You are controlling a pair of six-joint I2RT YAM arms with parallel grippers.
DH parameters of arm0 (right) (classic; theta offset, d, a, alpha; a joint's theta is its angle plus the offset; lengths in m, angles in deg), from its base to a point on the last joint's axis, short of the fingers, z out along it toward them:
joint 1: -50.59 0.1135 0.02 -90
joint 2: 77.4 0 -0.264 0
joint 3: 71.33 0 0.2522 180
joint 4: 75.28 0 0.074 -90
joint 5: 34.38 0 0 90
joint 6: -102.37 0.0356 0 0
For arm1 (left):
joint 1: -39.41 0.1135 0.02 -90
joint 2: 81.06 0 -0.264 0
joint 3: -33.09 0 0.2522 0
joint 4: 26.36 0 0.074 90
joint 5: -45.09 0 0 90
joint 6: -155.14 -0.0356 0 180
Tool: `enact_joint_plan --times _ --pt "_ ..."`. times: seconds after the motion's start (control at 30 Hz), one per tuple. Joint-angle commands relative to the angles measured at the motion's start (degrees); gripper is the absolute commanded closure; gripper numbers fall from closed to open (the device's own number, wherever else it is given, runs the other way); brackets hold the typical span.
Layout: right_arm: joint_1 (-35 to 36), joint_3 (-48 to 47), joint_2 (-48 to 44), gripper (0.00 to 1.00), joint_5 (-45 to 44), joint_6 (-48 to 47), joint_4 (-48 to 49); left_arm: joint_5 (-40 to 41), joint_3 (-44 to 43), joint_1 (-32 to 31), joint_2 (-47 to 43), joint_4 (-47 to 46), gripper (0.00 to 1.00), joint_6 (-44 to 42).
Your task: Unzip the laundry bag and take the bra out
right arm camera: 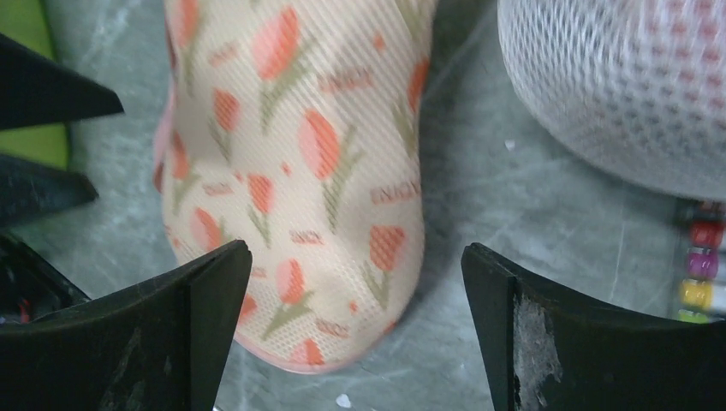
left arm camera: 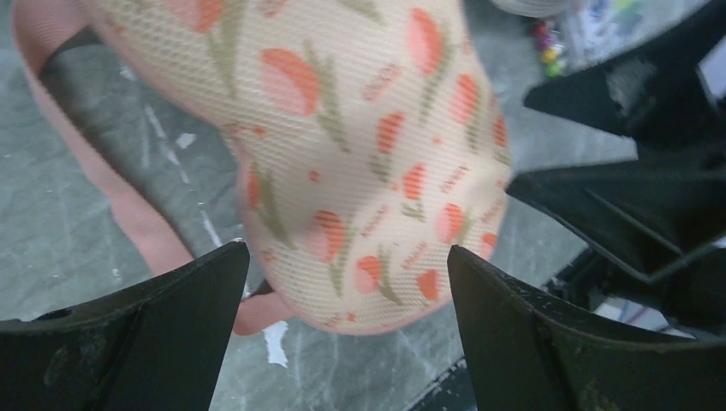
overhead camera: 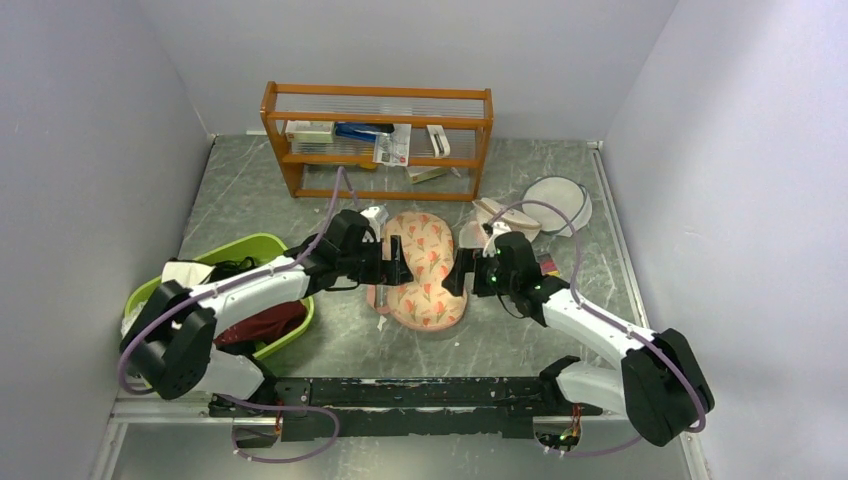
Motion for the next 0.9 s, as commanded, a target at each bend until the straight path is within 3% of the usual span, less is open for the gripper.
enact_joint_plan --times 0.0,0.13,0.3,0.43,0.63,0.87 --pt "0.0 4.4 0.7 0.08 2.9 1.0 4.2 5.9 -1.9 -0.2 2.8 0.0 0.02 1.2" --pt "2.7 6.8 3.6 0.12 9.1 5.4 14.7 9.1 -2.5 -0.2 0.7 2.7 0.02 -0.1" --pt "12.4 2.9 8.3 0.12 11.1 7.7 23.2 14.6 -3.8 -0.2 -4.5 9.9 0.02 -2.3" --pt "15.3 1.5 9.0 0.12 15.1 9.8 30.2 16.4 -4.7 -0.4 -8.2 14.2 0.02 -3.1" --pt "12.1 1.6 2.8 0.10 1.2 5.1 17.5 11.1 -6.9 -1.8 -6.6 15.9 0.02 -5.4" --pt "0.3 9.6 -8.7 0.10 -3.0 5.0 12.8 25.3 -16.4 -13.4 4.2 20.8 0.02 -7.6"
